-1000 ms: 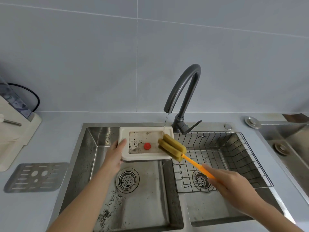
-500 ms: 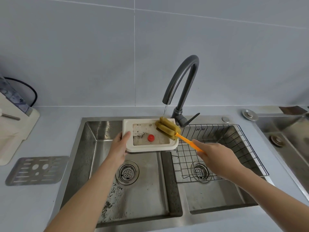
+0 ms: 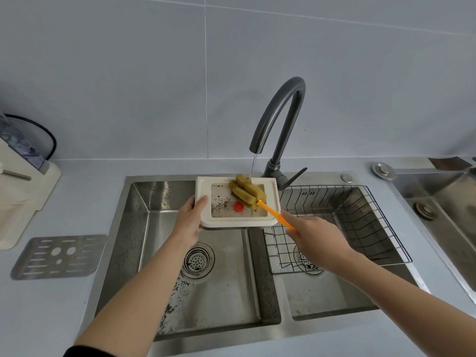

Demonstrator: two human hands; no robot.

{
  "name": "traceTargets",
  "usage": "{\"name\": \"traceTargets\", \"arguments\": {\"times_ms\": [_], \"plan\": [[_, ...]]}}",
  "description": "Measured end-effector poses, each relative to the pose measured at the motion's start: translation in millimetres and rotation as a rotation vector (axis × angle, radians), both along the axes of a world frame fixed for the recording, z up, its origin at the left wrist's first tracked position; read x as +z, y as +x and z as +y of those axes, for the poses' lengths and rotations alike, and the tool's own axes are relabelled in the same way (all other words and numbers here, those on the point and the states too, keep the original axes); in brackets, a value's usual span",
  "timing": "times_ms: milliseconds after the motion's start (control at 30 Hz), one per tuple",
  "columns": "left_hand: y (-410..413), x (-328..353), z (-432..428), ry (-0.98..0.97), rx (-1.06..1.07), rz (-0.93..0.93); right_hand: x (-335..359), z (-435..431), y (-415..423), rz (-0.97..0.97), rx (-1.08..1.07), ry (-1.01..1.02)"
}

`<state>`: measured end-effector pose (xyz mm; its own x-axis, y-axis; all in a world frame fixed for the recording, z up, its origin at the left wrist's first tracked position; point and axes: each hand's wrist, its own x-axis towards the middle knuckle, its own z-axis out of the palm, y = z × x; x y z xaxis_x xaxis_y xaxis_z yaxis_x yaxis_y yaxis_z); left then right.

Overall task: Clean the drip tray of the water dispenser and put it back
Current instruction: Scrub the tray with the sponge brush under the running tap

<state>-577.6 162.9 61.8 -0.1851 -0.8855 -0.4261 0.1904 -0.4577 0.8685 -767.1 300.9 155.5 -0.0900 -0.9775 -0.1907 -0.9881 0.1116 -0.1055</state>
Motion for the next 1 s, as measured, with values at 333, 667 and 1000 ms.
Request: {"name": "traceTargets", "arguments": {"times_ms": [333,667,1000], "plan": [[-18.8,1.7,-1.6,-0.004,-0.125,0.024,1.7,-3.3,-1.1,-0.064,0.042,-0.025],[-22.2,-7.1,-1.5,0.029,-0.110,0.051,16.7,2.7,-21.6,-0.067,0.063,-0.019],[-24.7,-3.4,-3.3,0.004,-0.166,0.033,13.3,-8.6,-9.1,0.082,0.062,0.003]]}}
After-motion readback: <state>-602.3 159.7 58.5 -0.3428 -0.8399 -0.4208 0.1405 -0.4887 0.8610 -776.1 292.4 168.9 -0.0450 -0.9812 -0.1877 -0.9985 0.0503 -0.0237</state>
